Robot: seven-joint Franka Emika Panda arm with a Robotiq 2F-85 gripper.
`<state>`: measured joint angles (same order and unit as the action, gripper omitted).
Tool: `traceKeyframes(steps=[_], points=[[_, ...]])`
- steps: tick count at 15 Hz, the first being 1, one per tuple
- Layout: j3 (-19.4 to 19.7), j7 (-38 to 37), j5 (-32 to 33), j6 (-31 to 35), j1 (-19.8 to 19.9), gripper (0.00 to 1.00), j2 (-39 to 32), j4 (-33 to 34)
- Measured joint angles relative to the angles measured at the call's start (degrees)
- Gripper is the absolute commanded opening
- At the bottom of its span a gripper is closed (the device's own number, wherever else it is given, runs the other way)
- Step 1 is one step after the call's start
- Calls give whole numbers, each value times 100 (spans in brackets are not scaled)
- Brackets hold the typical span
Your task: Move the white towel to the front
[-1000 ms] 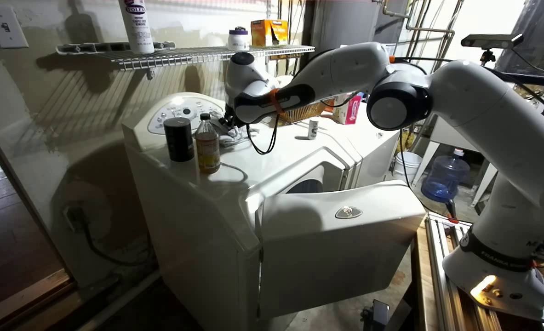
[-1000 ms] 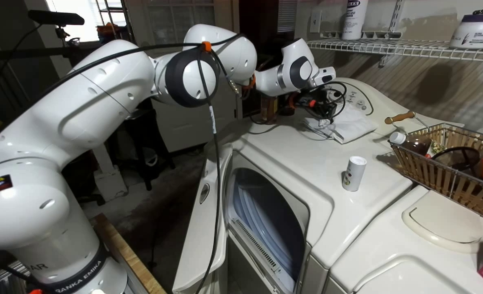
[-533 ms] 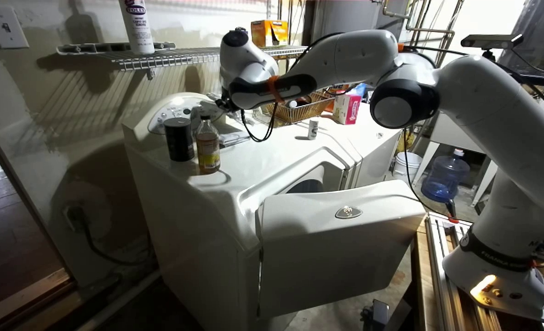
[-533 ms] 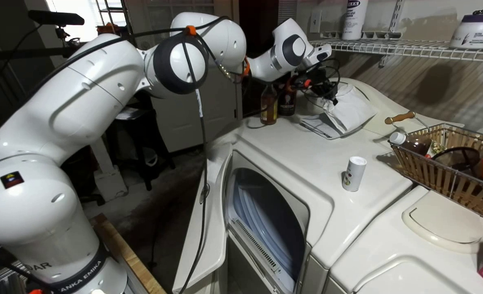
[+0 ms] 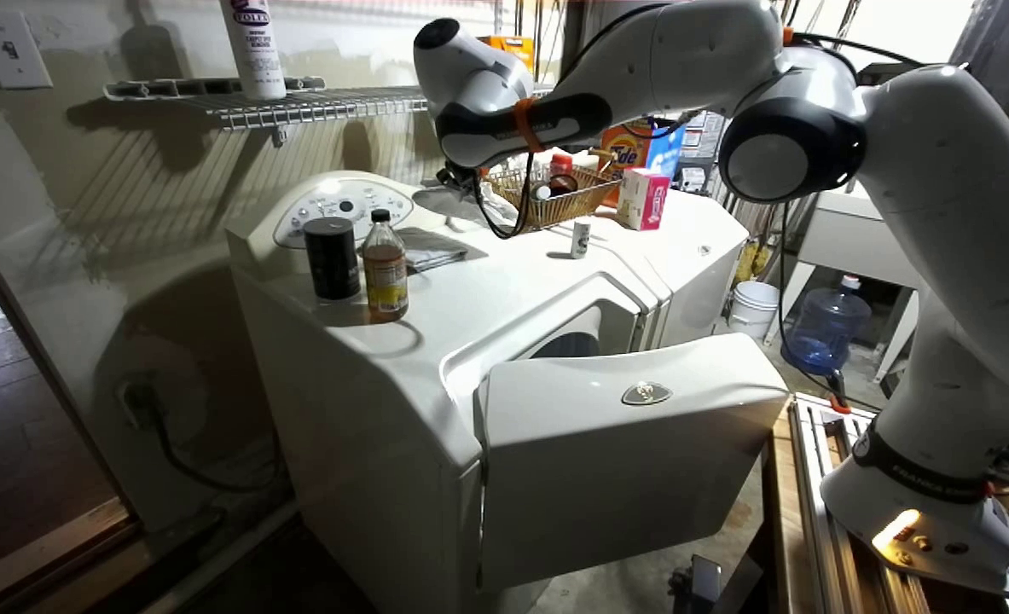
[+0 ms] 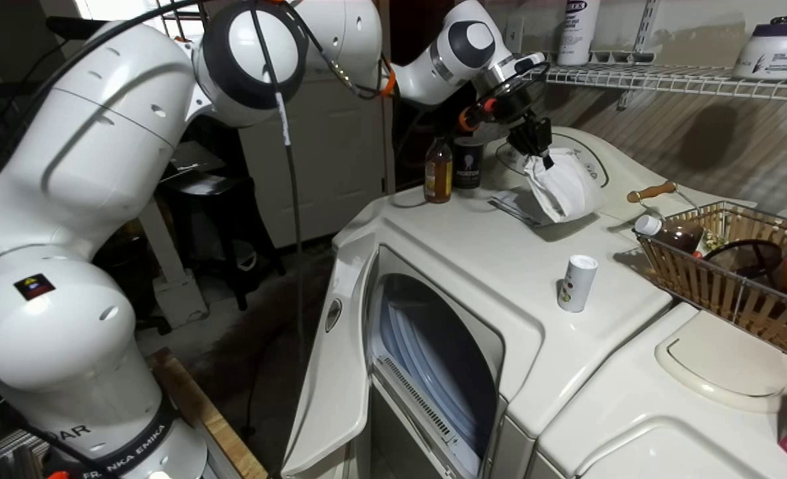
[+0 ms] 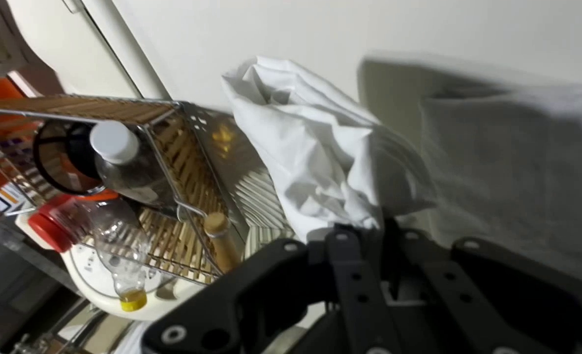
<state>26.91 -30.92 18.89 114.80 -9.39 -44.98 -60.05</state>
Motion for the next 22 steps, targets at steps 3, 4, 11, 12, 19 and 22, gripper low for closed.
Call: traceKeyframes(steps=[3,4,11,12,19,22], points=[[-48,-51,282,-424,-150,3,409,-719],[-117,-91,388,-529,-160,3,551,-962],[-641,-375,683,-759,-22,3,1401,-2613],[-748,-376,683,-726,38,3,1459,-2785],[-1233,-142,733,491,291,3,1681,-3636],[-1312,184,736,952,327,40,1760,-3873]])
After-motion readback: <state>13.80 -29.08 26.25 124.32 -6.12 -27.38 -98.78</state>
